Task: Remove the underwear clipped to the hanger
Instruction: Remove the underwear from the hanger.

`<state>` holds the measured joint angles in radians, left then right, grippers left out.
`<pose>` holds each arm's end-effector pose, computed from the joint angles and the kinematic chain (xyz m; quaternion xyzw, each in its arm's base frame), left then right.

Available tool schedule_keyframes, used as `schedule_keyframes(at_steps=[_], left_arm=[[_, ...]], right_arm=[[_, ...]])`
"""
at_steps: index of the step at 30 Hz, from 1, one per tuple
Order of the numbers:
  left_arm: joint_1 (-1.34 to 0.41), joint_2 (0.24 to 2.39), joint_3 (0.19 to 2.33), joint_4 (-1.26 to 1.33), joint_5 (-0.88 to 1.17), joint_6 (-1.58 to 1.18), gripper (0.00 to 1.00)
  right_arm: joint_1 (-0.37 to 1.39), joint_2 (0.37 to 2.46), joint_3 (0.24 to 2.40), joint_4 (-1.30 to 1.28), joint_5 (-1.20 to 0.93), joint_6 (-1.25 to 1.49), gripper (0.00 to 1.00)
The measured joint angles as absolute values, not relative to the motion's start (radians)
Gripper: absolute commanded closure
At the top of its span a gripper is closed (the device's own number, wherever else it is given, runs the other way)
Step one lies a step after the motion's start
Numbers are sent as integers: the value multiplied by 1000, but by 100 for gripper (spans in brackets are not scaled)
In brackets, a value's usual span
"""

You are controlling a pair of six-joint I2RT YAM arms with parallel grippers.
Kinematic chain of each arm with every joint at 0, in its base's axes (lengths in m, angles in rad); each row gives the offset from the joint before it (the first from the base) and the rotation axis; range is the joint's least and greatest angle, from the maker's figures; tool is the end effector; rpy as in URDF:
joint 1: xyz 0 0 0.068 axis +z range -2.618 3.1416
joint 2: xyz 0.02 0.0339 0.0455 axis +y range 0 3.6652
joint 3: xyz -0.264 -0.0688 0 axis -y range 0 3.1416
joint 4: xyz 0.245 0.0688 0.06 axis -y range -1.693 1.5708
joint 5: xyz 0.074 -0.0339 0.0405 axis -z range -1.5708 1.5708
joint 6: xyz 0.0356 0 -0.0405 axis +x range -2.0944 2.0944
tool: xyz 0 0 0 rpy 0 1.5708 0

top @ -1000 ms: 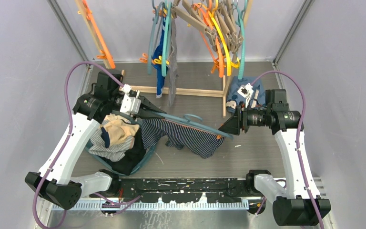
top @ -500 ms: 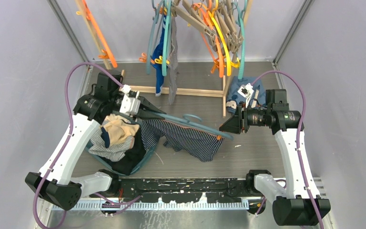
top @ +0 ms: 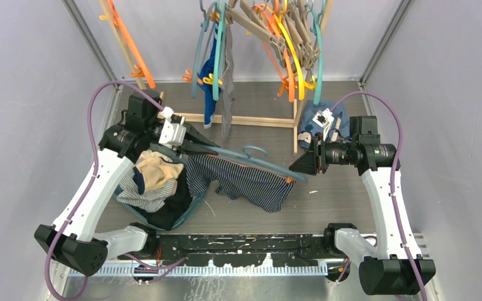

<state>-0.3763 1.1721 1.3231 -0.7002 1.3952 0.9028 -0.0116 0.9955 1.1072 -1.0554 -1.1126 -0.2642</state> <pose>0.1909 -0.1131 0.4111 0.6510 0.3490 -0.4436 0.5076 0.1662 0.0300 0.3493 -0.2633 0.7809 0.4615 0.3285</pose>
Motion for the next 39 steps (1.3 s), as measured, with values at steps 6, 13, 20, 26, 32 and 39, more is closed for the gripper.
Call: schedule_keyframes(at_steps=[6,13,20,26,32,39], left_arm=[[-379,1175,1323,-632,1380,797,100],[-382,1194,1324,-540,1357,672,100],[-386,1196,1324,-500,1339,622,100],[-386,1196,1324,-497,1335,618,100],[-386,1189,1323,-498,1346,628,100],[-385,1179,1323,-499,1359,654,100]], right_arm=[[-13,996,1107,-1054,-1119,-259,99],[-15,996,1107,-1047,-1116,-251,96],[-15,995,1107,-1043,-1104,-235,70],[-15,995,1107,-1042,-1094,-233,47],[-15,995,1108,-1047,-1090,-257,25],[-15,995,1126,-1073,-1118,-298,28]])
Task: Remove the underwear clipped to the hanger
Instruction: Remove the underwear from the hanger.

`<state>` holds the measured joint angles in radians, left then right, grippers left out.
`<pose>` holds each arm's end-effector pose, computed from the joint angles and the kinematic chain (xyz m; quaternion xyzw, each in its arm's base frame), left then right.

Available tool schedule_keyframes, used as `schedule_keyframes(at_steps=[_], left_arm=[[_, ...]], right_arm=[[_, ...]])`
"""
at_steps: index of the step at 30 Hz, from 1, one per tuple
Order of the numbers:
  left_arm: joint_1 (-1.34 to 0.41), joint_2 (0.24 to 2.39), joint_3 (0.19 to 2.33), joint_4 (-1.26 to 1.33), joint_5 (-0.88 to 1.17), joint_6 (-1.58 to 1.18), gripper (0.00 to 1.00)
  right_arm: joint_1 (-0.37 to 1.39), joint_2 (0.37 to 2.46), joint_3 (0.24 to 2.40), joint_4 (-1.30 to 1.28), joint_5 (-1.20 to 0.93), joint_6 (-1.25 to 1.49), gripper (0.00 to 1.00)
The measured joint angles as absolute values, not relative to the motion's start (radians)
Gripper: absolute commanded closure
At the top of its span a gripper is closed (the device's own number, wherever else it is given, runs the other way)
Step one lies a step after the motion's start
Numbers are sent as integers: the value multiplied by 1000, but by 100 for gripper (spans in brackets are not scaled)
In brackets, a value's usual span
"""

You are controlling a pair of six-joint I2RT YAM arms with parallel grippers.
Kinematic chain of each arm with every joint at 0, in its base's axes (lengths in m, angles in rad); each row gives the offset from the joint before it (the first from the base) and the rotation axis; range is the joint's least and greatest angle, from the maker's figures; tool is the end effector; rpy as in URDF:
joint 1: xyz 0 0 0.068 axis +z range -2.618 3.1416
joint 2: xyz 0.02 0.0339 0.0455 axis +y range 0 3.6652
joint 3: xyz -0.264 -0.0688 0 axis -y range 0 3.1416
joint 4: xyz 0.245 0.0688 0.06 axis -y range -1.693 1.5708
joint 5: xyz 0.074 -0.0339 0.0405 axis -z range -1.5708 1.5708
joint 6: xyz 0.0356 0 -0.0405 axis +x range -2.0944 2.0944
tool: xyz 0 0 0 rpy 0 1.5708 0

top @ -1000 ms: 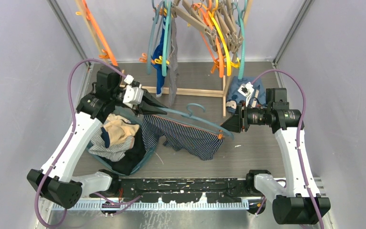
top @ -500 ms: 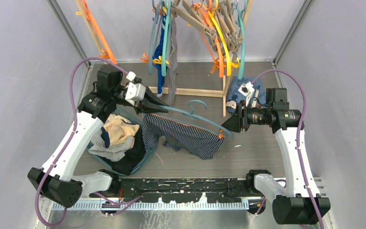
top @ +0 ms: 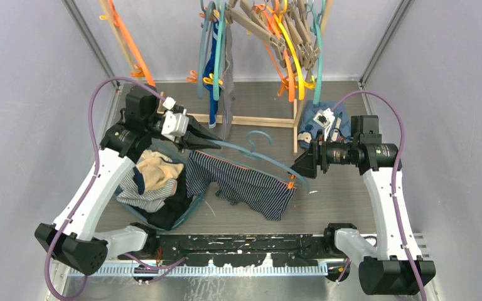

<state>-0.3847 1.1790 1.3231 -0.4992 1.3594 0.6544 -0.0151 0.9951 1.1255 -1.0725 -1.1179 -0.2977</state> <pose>0.1996 -0.1184 0.4237 0.6286 0.3760 -0.4516 0.5095 0.1645 0.0295 0.3538 -0.2759 0.7751 0.4573 0.3375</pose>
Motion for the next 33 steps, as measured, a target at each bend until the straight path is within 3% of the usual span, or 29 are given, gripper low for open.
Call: schedule_keyframes(at_steps=[8,17,33], left_arm=[[-368,1179,1323,-500,1357,675,100],[-364,1177,1323,-512,1354,707,100],[-364,1159,1324,-782,1324,1122,100]], right_arm=[[-15,994,1130,-1093,-1151,-321,35],[-15,992,1114,-1074,-1159,-289,35],[-15,992,1023,-1028,-1212,-234,37]])
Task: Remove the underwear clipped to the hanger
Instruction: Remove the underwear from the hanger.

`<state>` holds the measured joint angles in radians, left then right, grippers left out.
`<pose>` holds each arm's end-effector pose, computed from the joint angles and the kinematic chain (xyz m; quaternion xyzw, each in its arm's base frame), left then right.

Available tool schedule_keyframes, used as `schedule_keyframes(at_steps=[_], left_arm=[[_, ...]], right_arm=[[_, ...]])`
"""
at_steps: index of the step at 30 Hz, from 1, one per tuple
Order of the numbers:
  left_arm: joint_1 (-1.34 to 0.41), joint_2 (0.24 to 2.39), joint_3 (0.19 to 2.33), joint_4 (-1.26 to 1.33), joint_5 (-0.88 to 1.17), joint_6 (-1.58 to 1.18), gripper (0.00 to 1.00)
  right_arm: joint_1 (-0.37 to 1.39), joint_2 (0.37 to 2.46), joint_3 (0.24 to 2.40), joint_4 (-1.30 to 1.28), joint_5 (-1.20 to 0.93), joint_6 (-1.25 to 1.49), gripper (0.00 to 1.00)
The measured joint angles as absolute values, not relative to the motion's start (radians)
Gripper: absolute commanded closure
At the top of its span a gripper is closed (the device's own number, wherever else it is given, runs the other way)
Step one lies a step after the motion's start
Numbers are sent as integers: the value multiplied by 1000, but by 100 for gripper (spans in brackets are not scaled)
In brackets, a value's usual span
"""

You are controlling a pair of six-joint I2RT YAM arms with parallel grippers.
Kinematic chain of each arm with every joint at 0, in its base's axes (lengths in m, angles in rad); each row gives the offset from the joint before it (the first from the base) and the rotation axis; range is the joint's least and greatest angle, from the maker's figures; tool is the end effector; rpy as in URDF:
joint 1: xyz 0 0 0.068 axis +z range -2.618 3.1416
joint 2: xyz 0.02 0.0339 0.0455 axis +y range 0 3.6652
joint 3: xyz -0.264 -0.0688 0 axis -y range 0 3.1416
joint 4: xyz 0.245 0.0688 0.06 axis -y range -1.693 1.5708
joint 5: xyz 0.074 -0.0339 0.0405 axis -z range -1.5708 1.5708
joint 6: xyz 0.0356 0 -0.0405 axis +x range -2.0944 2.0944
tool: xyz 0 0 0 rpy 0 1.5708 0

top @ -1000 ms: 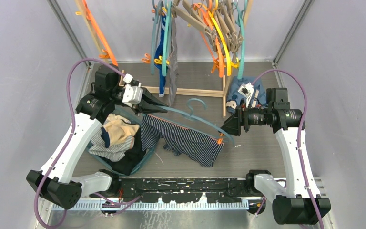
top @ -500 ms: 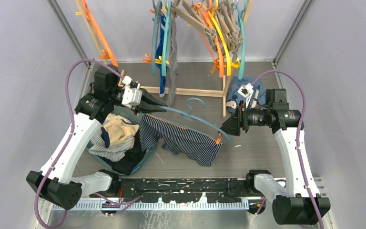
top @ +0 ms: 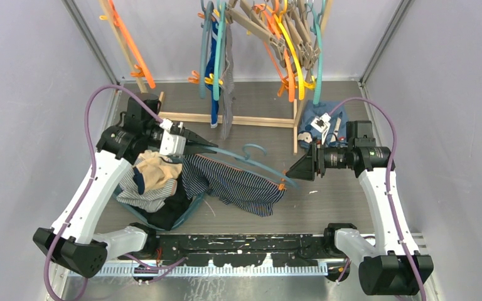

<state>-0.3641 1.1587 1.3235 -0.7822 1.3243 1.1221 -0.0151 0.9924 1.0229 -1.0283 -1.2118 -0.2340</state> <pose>0.1872 -0.1083 0.4069 0.6818 0.3251 -0.3736 0.5383 0.1661 0.0308 0.3293 -0.2461 0.7662 0.5132 0.2984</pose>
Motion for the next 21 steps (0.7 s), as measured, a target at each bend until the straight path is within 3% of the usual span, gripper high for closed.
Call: schedule_keyframes(at_steps=[11,21], left_arm=[[-364,1158,1372,-848,1336,1198,100],[-363,1158,1372,-859,1336,1204,100]], right_arm=[[-15,993,973,-985,-1246,-207,37],[-12,1022,970,-976,-1289,-230,48]])
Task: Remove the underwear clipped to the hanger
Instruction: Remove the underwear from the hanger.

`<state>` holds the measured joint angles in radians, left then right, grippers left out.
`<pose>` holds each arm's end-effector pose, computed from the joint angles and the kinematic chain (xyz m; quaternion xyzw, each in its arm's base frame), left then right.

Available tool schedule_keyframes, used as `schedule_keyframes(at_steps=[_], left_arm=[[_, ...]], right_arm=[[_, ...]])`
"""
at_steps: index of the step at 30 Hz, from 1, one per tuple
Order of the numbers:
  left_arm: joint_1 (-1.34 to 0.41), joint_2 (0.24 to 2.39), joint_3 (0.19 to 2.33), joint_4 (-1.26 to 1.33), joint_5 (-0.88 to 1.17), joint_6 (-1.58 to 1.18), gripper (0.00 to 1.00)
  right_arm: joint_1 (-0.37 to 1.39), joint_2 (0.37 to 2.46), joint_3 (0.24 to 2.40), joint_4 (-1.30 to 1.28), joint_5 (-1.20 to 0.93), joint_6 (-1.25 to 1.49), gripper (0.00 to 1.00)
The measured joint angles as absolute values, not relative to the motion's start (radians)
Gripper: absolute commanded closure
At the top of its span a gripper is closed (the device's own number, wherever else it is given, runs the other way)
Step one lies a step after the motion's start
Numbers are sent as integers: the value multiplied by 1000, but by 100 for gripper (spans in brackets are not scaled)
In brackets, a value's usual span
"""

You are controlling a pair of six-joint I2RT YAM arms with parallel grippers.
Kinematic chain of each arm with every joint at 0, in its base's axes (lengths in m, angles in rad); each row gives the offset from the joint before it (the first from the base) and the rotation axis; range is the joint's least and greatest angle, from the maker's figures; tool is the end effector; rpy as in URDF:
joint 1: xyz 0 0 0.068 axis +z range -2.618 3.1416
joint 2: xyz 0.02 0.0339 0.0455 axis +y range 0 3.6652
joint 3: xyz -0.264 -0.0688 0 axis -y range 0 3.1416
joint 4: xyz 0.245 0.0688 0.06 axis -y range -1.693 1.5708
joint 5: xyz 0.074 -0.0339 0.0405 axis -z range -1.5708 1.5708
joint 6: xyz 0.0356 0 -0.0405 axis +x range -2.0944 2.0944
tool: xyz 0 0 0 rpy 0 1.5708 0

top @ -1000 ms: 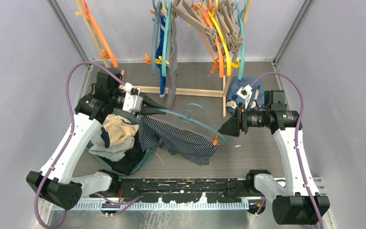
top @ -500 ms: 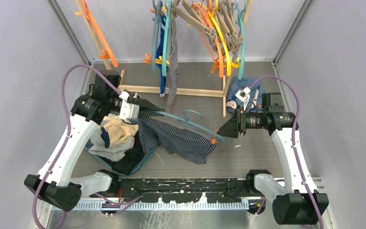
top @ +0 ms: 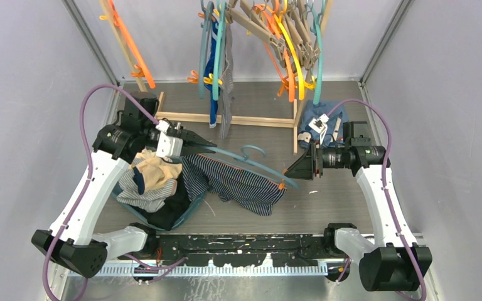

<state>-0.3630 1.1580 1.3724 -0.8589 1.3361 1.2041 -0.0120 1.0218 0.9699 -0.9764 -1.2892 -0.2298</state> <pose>0.1807 -0.1057 0.4166 0.6918 0.3022 -0.3627 0.5464 0.1737 0.0321 0.3141 -0.2437 0.7481 0.5489 0.2824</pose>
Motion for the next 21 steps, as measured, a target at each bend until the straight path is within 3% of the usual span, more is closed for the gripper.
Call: schedule_keyframes(at_steps=[10,18,21], left_arm=[[-363,1158,1372,-860,1337,1214,100],[-363,1158,1372,-863,1340,1212,100],[-363,1155,1363,-851,1340,1192,100]], right_arm=[[-4,1035,964,-970,-1299,-252,54],[-2,1035,959,-965,-1305,-270,83],[-2,1035,963,-965,-1299,-275,86]])
